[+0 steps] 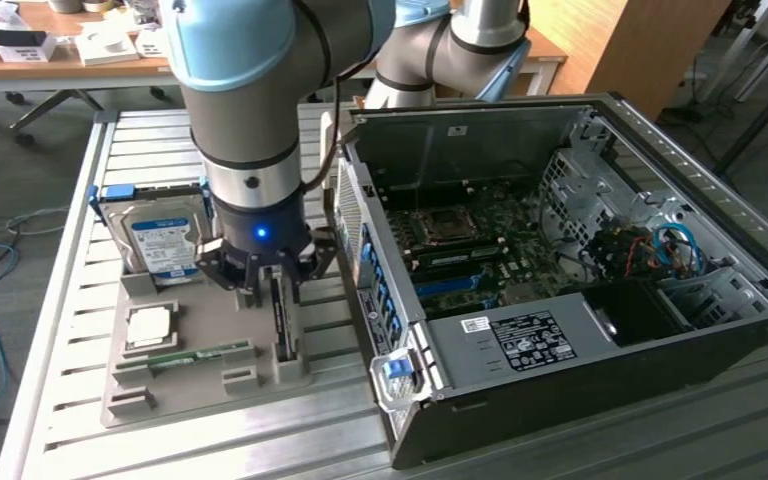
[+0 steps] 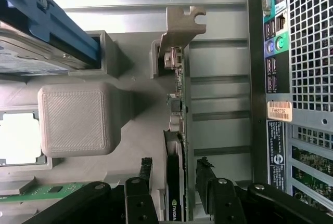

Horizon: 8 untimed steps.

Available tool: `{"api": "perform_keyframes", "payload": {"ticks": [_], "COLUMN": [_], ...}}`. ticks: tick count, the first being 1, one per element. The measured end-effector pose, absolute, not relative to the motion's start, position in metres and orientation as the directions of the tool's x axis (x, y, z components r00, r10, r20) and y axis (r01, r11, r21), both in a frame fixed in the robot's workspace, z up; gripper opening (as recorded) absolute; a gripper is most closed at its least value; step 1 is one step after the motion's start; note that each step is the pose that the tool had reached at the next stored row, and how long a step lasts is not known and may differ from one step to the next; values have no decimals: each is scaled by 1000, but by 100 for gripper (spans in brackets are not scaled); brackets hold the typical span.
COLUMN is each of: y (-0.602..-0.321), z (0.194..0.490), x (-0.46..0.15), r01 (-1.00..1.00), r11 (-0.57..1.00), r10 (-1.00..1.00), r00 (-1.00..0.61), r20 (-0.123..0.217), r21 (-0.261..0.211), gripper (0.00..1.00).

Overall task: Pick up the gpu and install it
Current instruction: 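Pick up the gpu and move the gpu toward the slot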

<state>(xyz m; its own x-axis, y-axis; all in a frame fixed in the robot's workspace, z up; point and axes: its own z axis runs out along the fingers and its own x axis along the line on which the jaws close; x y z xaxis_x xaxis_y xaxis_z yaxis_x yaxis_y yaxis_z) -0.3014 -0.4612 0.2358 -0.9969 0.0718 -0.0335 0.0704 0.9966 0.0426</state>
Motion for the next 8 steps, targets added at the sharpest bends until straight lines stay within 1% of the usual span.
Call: {"api": "perform_keyframes", "payload": {"ticks": [8], "y": [-461], "z": [232], "x": [-301], "r01": [70], "r11": [997], "r10": [72], "r00": [-997], "r20": [-34], "r21": [38], "gripper": [47]}}
